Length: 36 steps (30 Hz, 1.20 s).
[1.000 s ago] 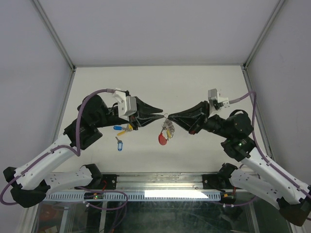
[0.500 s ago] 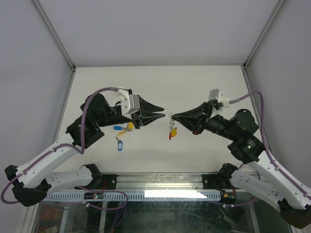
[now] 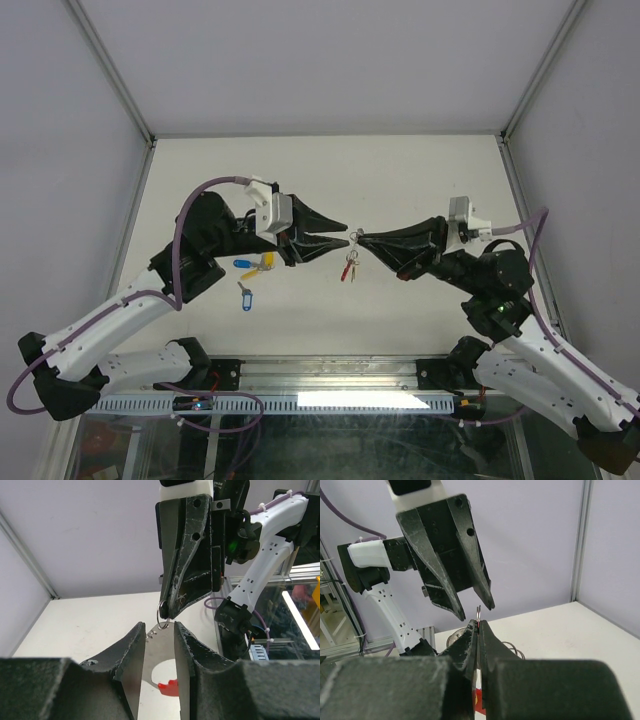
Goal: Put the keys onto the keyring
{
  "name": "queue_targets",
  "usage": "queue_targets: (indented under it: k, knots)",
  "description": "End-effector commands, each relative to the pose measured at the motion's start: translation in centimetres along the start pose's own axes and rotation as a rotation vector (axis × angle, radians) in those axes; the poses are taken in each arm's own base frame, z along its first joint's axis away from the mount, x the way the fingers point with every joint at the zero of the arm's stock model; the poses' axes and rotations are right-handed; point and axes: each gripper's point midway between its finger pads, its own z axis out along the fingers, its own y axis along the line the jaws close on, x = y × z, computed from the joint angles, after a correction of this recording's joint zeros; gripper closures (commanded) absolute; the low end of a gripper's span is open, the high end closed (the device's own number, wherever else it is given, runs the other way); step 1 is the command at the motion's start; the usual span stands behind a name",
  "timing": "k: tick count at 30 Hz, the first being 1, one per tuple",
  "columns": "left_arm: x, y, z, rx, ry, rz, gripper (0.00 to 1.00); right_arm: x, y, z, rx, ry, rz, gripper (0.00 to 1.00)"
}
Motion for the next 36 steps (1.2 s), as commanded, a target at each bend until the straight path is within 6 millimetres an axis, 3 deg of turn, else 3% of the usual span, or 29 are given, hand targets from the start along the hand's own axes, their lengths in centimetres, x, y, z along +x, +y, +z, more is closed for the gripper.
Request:
queue_targets:
  k: [1, 17, 20, 24, 32, 36]
  knots:
    - [-1.7, -0.6, 0.1, 0.027, -0.077, 0.01, 0.7, -3.9, 1.8, 0.0, -0.07, -0.148, -0.065, 1.0]
    - [-1.8, -2.1, 1.4, 0.157, -0.119, -0.014, 0.76, -3.7, 2.2, 0.0, -0.098, -0.145, -0.061, 1.0]
    - [-1.7, -2.3, 1.5, 0.179, -0.12, -0.02, 0.8, -3.5, 2.1, 0.0, -0.097, -0.139, -0.061, 1.0]
    - [-1.6, -2.3, 1.6, 0.182, -0.118, -0.023, 0.99, -3.3, 2.1, -0.1, -0.096, -0.133, -0.063, 1.0]
    - [-1.7, -1.8, 1.7, 0.161, -0.102, -0.003, 1.0, -2.7, 2.2, -0.4, -0.089, -0.05, -0.093, 1.0]
    - [-1.2, -1.7, 1.5, 0.16, -0.048, 0.026, 1.0, -2.8, 2.1, -0.9, -0.075, -0.007, -0.151, 0.86]
